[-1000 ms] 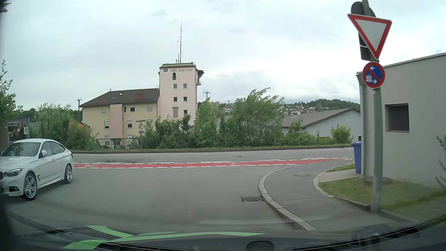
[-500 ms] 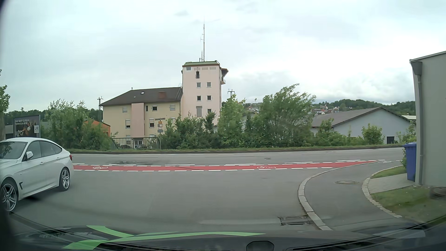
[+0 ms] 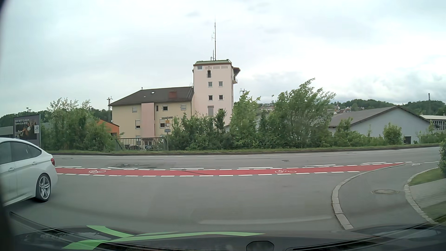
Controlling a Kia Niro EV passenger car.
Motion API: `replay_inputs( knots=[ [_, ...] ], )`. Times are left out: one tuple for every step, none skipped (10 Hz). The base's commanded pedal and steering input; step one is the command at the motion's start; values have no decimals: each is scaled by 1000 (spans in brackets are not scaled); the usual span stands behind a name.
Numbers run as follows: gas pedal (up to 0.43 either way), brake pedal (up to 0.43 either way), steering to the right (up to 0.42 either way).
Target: Follow the waypoints while adhering to traffic rules and regulations
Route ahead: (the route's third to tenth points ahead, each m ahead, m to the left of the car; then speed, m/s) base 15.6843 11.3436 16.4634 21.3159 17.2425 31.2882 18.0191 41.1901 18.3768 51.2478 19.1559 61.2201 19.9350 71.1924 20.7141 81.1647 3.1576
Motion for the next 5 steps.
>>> replay_inputs(
  knots=[
    [0, 226, -74],
    [0, 226, -70],
    [0, 226, -67],
    [0, 226, -64],
    [0, 226, -61]
  ],
)
